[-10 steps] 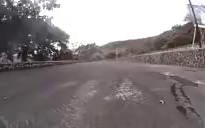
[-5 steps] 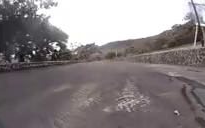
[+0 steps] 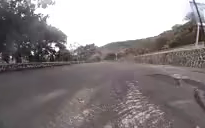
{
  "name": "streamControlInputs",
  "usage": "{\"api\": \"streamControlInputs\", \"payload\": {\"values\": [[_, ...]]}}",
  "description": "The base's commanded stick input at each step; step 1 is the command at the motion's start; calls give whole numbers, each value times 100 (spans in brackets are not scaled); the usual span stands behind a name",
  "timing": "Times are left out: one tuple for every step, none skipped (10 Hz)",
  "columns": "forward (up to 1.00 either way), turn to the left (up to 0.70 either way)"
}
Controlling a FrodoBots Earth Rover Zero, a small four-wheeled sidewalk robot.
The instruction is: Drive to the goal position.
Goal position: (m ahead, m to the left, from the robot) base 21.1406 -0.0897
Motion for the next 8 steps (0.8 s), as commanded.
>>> {"api": "streamControlInputs", "payload": {"values": [[70,0],[70,0],[70,0],[70,0],[70,0],[70,0],[70,0],[70,0]]}}
